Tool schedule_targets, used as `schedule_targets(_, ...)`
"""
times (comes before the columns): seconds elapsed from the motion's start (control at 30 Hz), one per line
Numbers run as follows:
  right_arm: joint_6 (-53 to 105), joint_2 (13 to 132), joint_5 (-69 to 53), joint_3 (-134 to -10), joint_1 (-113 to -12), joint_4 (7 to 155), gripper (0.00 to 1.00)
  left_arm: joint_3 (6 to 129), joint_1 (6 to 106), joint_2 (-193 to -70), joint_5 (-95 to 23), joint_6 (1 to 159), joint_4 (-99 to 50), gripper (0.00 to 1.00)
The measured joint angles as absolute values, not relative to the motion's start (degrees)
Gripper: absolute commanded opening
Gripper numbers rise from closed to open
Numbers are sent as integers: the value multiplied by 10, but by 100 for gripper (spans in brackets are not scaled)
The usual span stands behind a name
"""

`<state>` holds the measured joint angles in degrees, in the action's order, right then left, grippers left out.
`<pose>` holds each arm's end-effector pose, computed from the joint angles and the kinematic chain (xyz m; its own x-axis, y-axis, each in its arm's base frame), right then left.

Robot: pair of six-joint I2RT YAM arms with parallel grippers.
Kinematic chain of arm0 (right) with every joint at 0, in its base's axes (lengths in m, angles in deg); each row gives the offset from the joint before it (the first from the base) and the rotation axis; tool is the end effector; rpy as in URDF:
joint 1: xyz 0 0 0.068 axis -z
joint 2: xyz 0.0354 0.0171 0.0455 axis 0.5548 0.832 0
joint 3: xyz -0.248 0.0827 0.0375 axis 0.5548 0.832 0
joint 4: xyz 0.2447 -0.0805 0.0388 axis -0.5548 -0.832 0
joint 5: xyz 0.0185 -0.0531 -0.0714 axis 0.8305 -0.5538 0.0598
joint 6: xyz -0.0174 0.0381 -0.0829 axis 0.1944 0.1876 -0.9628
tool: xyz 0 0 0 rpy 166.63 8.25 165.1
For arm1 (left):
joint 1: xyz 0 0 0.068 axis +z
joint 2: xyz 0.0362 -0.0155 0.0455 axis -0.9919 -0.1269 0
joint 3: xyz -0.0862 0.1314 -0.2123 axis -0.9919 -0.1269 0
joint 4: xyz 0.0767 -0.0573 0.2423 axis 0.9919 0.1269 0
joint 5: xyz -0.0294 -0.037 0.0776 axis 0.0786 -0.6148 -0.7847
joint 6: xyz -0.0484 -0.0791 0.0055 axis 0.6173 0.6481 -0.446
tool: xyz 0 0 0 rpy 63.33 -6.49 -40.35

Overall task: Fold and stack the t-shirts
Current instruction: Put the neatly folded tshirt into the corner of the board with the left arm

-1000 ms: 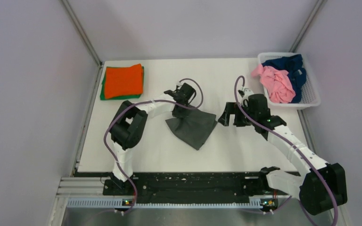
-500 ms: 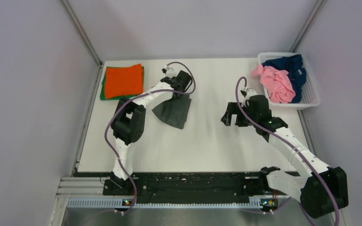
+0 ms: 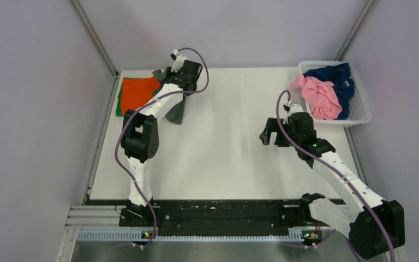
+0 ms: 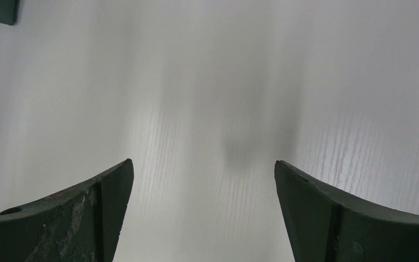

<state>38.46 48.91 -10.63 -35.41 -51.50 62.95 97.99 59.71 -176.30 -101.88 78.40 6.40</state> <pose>0.2439 0.0854 0.2131 -0.6631 0.1305 -0.7370 -0.1577 0.9382 0.3081 0.4692 -0.1221 0.2326 -0.6001 0.1554 -0.7846 -0.4395 0.7555 0.4859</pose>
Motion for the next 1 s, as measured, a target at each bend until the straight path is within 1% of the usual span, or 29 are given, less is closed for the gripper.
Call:
schedule_targets(0.23,386,489,-117,-354,-515,630,99,1015,633,-1765,-1003,663,-16,0)
schedule_targets(0.37,386,489,-123,-354,-515,630,99,1029,649,-1765,-988,627,-33,0)
schedule_targets(0.67,386,489,-131,-354,-515,631,99,1070,667,-1765,-928,617,-27,0)
schedule_targets(1.0,389,489,-136,-353,-515,631,99,1075,695,-1757,-877,624,-8,0)
